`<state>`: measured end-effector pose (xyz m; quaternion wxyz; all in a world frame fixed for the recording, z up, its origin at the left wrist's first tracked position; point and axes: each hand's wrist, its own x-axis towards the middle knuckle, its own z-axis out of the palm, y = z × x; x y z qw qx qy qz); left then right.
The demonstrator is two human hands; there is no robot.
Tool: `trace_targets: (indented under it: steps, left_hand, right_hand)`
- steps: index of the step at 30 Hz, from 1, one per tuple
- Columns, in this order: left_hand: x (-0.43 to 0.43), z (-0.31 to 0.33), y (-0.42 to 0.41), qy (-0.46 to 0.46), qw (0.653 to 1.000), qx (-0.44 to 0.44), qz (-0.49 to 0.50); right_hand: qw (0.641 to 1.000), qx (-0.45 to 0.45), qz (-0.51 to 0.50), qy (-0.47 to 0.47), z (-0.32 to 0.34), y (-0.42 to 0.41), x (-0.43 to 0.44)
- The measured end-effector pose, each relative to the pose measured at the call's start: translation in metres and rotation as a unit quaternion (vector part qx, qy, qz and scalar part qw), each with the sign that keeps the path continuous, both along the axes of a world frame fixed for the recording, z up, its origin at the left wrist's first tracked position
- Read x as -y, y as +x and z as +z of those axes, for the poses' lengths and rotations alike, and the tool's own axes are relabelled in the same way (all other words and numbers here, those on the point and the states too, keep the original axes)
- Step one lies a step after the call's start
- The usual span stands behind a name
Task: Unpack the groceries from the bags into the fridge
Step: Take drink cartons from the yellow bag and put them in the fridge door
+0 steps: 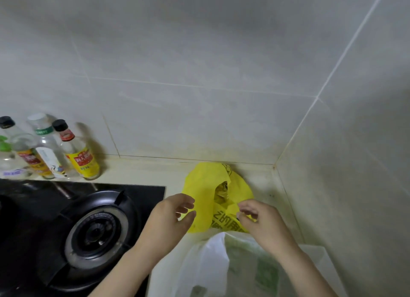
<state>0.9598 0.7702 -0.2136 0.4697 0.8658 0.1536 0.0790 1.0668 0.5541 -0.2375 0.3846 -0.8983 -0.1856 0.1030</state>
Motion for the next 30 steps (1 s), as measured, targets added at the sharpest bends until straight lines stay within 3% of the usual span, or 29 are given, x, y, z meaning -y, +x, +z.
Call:
trace_targets:
  steps: [5,11,20,30]
  left_hand:
    - [0.008,-0.024,0.023,0.016,0.999,-0.035,-0.024]
    - [0.024,-0.039,0.052,0.080,0.993,-0.017,-0.089]
    - [0.013,-0.062,0.096,0.203,0.935,-0.027,-0.291]
    - [-0.006,-0.069,0.119,0.322,0.900,-0.090,-0.279]
  right_hand:
    - [1.000,-0.003,0.001,0.000,-0.019,0.016,0.004]
    - [0.999,-0.016,0.027,-0.004,-0.030,0.026,0.002]
    - [0.988,-0.019,0.116,-0.103,-0.042,0.044,-0.003]
    - [0.970,-0.026,0.130,-0.204,-0.044,0.048,0.005]
